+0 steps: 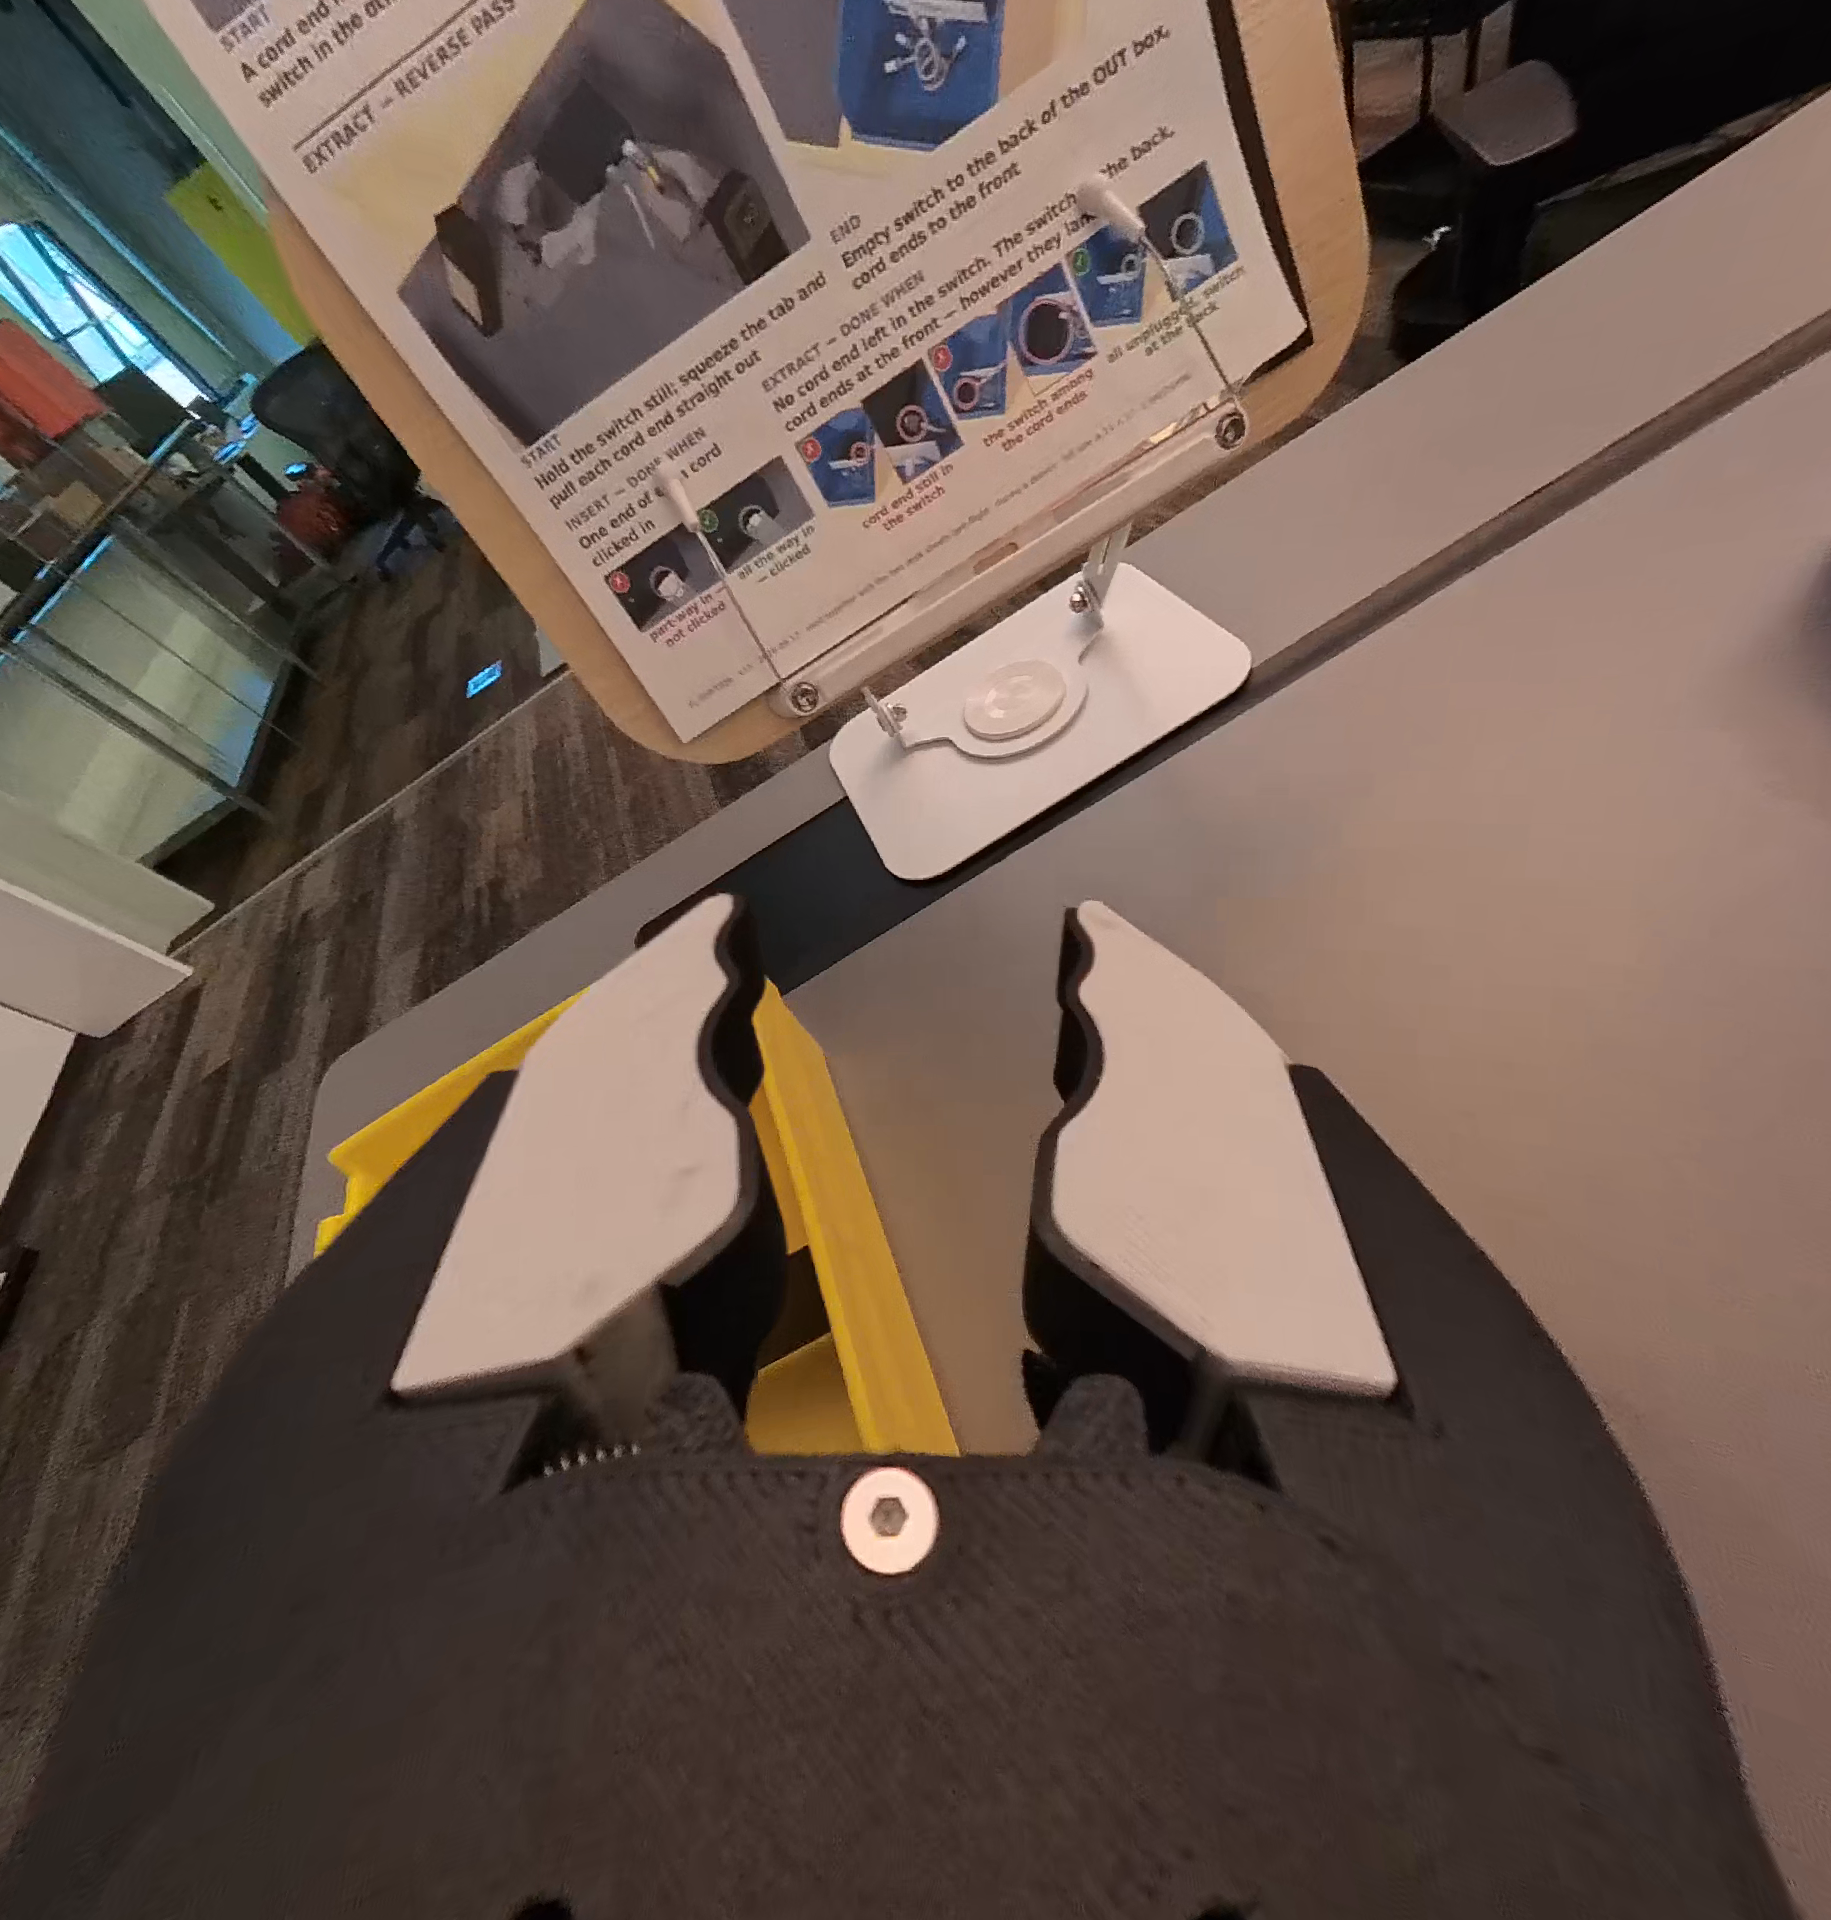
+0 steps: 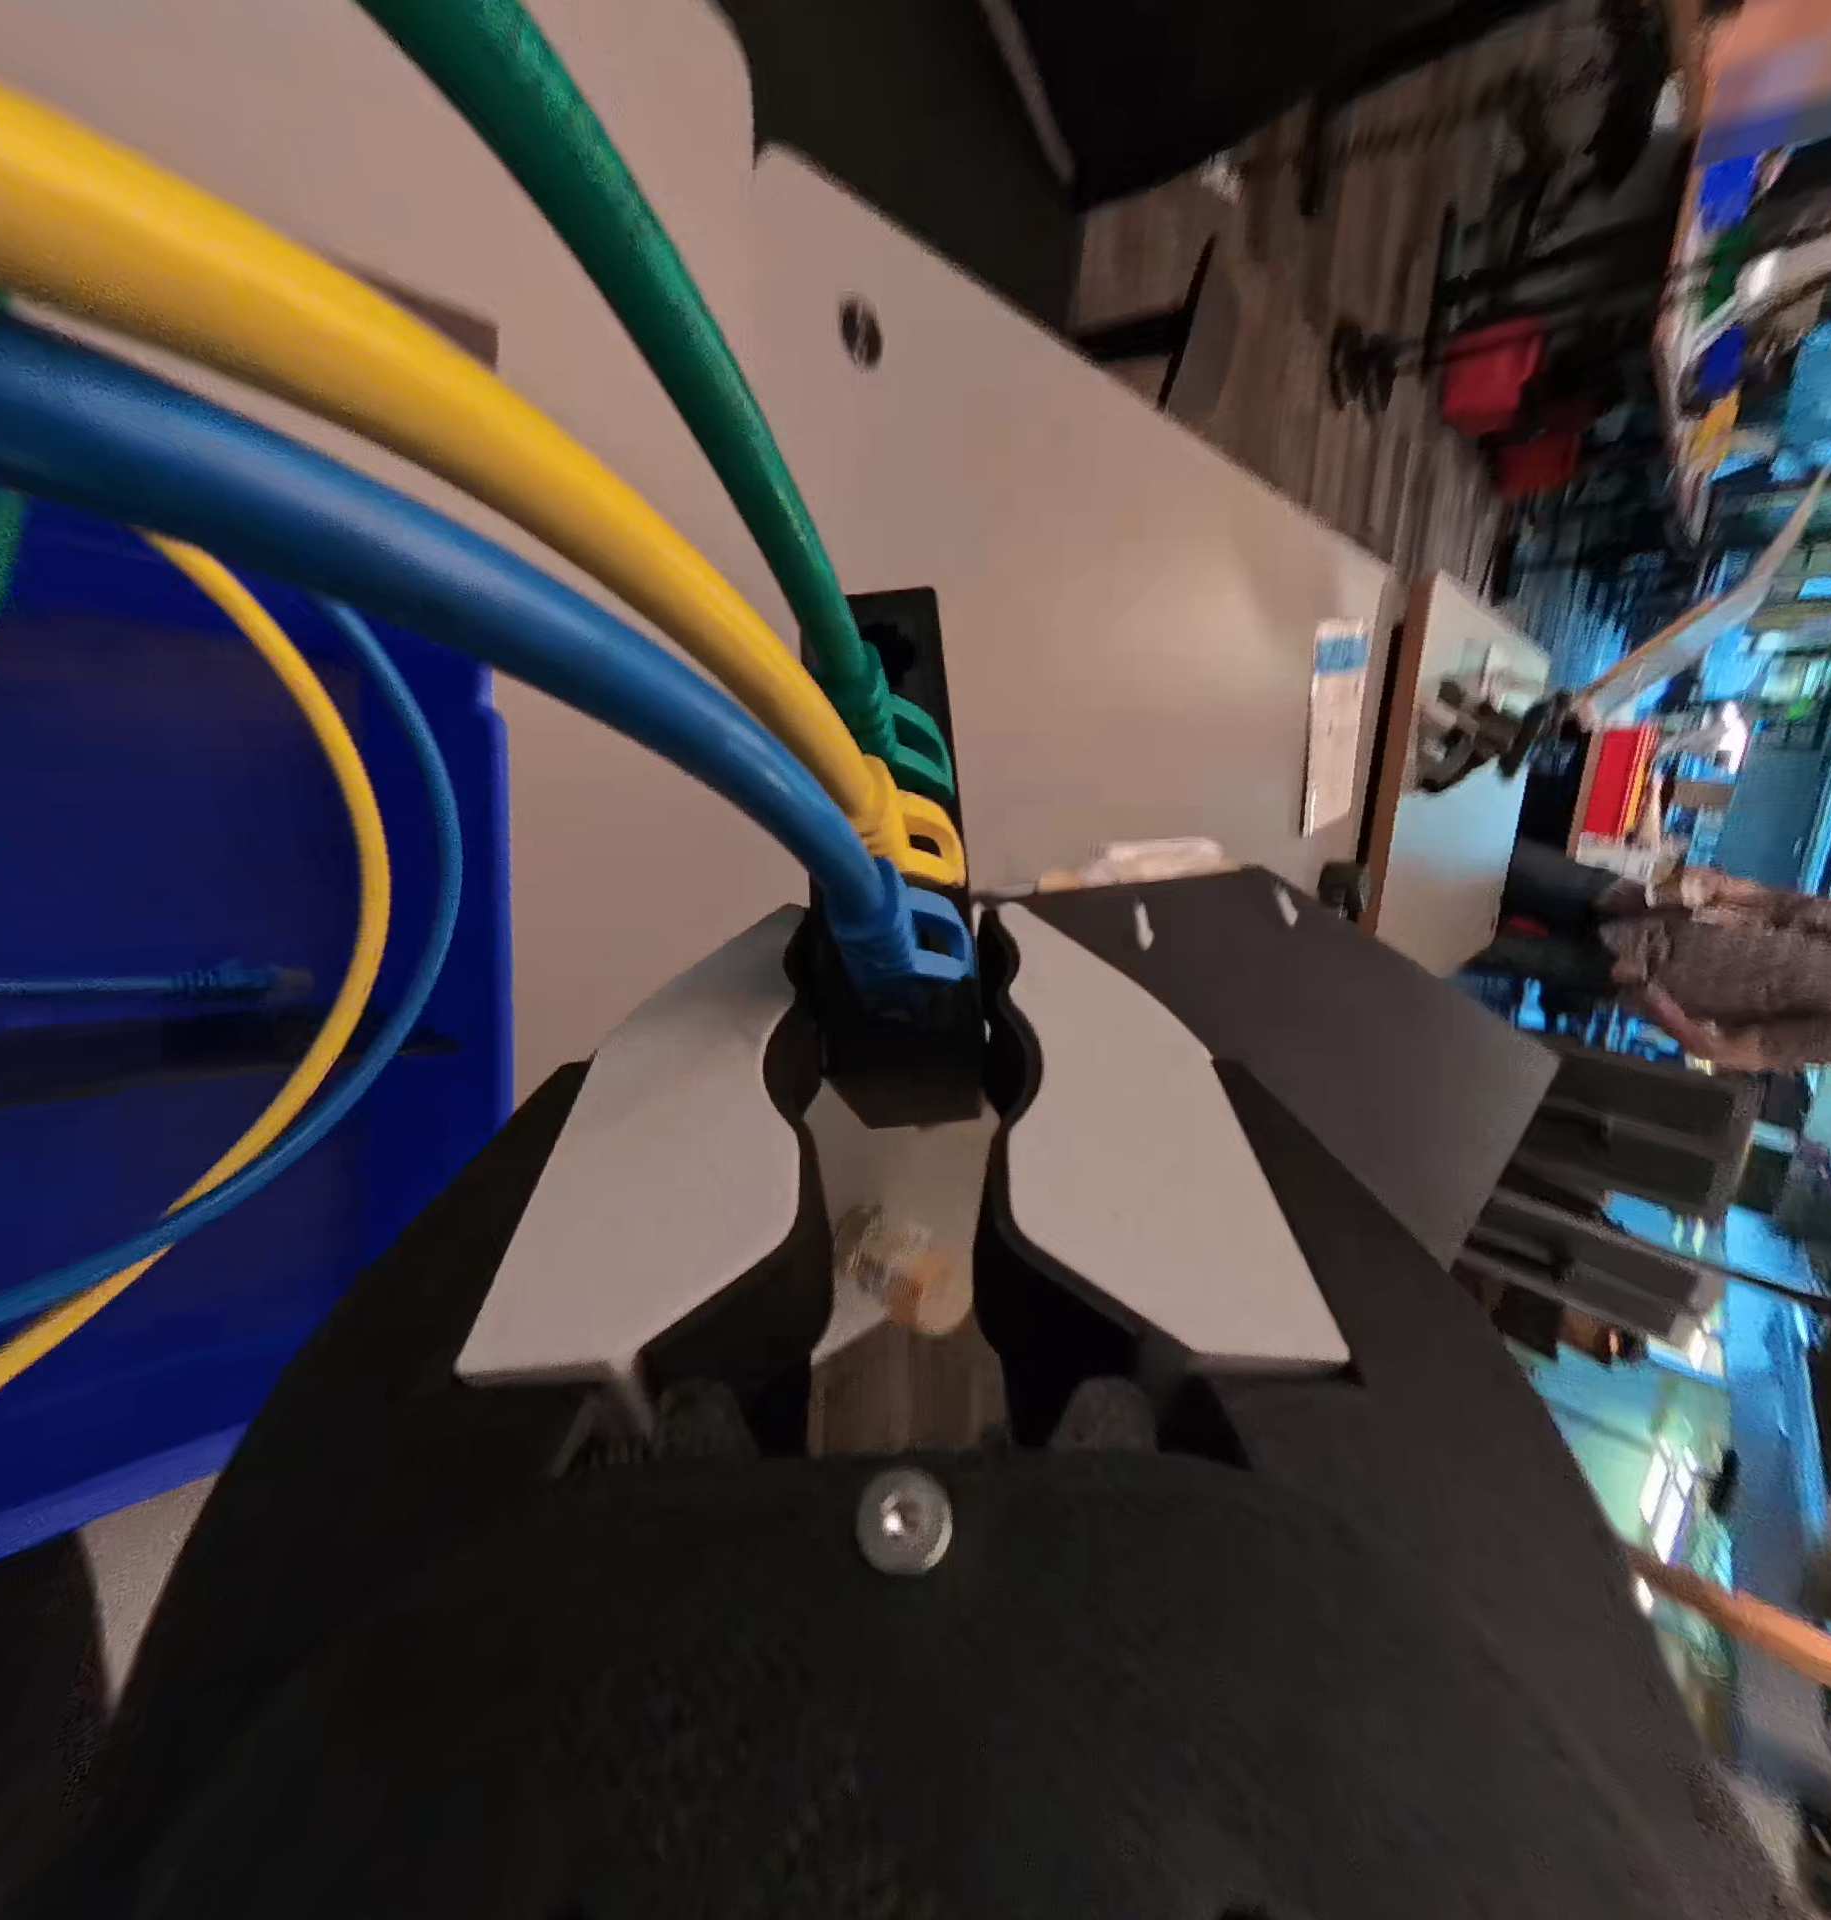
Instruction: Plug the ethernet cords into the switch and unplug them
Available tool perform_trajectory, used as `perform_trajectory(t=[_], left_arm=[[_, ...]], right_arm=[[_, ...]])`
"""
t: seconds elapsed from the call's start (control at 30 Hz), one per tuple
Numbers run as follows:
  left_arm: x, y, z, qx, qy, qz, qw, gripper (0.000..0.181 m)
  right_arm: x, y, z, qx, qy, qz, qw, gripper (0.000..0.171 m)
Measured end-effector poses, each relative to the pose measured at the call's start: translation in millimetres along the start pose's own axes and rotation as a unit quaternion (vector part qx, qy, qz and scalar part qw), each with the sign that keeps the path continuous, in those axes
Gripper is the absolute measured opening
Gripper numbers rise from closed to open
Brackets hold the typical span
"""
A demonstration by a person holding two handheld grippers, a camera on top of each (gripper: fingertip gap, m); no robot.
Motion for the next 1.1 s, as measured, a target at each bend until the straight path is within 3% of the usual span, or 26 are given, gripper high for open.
perform_trajectory(t=[0.1,0.23,0.47,0.53,0.73,0.8,1.1], left_arm=[[1,1,-2,-0.010,-0.004,0.006,1.000,0.054],[0,5,-4,-0.014,-0.001,0.013,1.000,0.053],[1,8,-5,-0.011,0.000,0.015,1.000,0.052],[3,6,-5,-0.013,0.000,0.019,1.000,0.052],[15,-1,-1,-0.034,-0.019,0.029,0.999,0.052],[18,-1,-2,-0.034,-0.025,0.032,0.999,0.052],[21,-13,6,-0.060,-0.011,0.066,0.996,0.051]], right_arm=[[-17,-18,0,-0.058,-0.001,0.014,0.998,0.030],[-37,-43,1,-0.068,-0.050,0.007,0.996,0.029],[-90,-80,4,-0.023,-0.102,-0.094,0.990,0.030],[-101,-87,7,-0.023,-0.067,-0.063,0.995,0.030],[-103,-62,7,0.013,0.005,-0.002,1.000,0.029],[-106,-54,5,0.010,0.005,-0.035,0.999,0.029],[-130,-74,-1,-0.140,-0.013,-0.145,0.979,0.030]])
Point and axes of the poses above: each gripper's, where its closed fingertips meet, y back along the fingers, z out of its underside, x = y × z across the jaws, the point moved 9 cm from there along y, back along the fingers, and after that the axes turned 1 degree about z, right-handed, at the moved point
